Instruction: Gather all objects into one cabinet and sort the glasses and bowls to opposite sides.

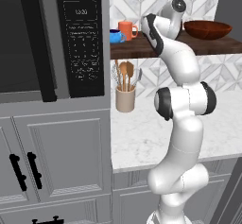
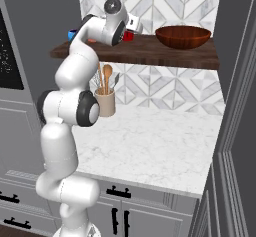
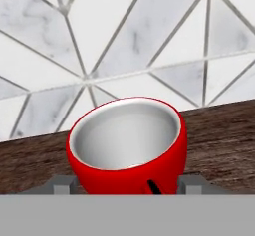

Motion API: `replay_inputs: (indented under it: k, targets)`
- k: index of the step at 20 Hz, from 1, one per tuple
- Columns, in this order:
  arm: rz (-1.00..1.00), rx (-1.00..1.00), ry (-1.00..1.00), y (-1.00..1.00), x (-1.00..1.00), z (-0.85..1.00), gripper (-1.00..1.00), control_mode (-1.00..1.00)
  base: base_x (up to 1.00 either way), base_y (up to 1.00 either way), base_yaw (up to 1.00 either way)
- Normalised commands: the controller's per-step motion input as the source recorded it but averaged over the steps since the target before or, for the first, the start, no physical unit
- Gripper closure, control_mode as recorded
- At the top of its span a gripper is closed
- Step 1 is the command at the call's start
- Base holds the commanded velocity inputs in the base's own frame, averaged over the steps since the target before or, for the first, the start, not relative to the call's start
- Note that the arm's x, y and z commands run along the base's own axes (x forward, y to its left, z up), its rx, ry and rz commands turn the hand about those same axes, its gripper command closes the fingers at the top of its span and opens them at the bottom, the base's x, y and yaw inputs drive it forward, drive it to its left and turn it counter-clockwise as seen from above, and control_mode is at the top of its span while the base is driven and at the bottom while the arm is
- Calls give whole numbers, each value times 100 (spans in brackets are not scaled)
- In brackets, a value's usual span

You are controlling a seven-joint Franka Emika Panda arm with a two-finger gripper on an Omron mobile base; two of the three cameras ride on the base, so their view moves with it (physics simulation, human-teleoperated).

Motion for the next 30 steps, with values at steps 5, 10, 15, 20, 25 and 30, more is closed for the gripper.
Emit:
replay_inputs:
  k: [5,10,15,20,25,30]
  targets:
    - [3,0,0,-3,3,0,100,-100,0,0,0]
    - [4,0,0,-3,-5,0,100,-100,0,0,0]
    - [4,0,0,0,-13,0,100,-100,0,0,0]
    - [3,0,0,0,-37,-1,100,-100,0,0,0]
    - [3,0,0,0,-56,0,100,-100,0,0,0]
    - [3,0,0,6,-67,0,100,-100,0,0,0]
